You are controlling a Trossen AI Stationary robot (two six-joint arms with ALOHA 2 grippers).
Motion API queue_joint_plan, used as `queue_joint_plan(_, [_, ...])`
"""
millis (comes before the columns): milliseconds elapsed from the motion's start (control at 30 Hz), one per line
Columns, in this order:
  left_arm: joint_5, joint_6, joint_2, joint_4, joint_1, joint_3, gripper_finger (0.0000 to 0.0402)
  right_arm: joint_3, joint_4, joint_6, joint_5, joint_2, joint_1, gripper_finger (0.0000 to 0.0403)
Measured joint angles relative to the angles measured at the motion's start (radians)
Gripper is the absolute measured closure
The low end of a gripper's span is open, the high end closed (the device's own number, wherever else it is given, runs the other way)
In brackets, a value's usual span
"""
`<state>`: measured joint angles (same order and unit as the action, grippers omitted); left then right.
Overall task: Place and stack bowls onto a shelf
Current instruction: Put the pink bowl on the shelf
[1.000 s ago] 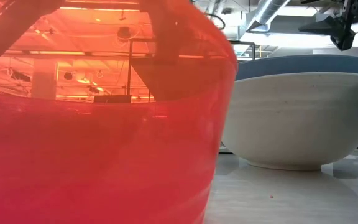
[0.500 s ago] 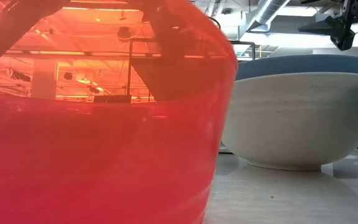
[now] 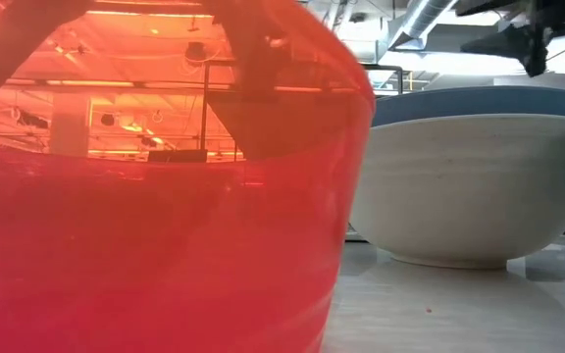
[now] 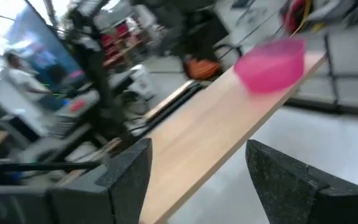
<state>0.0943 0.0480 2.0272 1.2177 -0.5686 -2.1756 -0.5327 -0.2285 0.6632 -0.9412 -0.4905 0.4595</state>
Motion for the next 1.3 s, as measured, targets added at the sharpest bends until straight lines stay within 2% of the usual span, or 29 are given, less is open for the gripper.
queue_joint_plan(100, [-0.028,0.008,-0.051,0.043,0.011,-0.025,0.0401,-0.008,0.125,-0.111,0.001,-0.092,-0.091,0.0166])
queue_joint_plan(233, [-0.062,-0.02,-0.156,0.049,0.026,-0.032,0.0401,-0.073,0.156,-0.163,0.004,-0.237,-0.227,0.0275])
queue_joint_plan(333, [-0.077,-0.066,-0.233,0.05,0.035,-0.033,0.0401,-0.122,0.149,-0.198,0.092,-0.332,-0.335,0.0373])
queue_joint_plan(367, [-0.08,-0.079,-0.256,0.051,0.037,-0.033,0.0401,-0.143,0.152,-0.201,0.136,-0.36,-0.372,0.0383])
queue_joint_plan(567, [-0.092,-0.109,-0.363,0.053,0.045,-0.033,0.0401,-0.25,0.154,-0.202,0.46,-0.526,-0.565,0.0384])
queue_joint_plan(833, [-0.104,-0.118,-0.431,0.087,0.047,-0.033,0.0401,-0.324,0.154,-0.193,0.69,-0.725,-0.719,0.0384])
queue_joint_plan(933, [-0.119,-0.114,-0.438,0.109,0.046,-0.033,0.0401,-0.351,0.157,-0.193,0.73,-0.789,-0.732,0.0384])
queue_joint_plan(1300, [-0.136,-0.103,-0.438,0.166,0.047,-0.032,0.0401,-0.449,0.156,-0.248,0.73,-0.968,-0.795,0.0384])
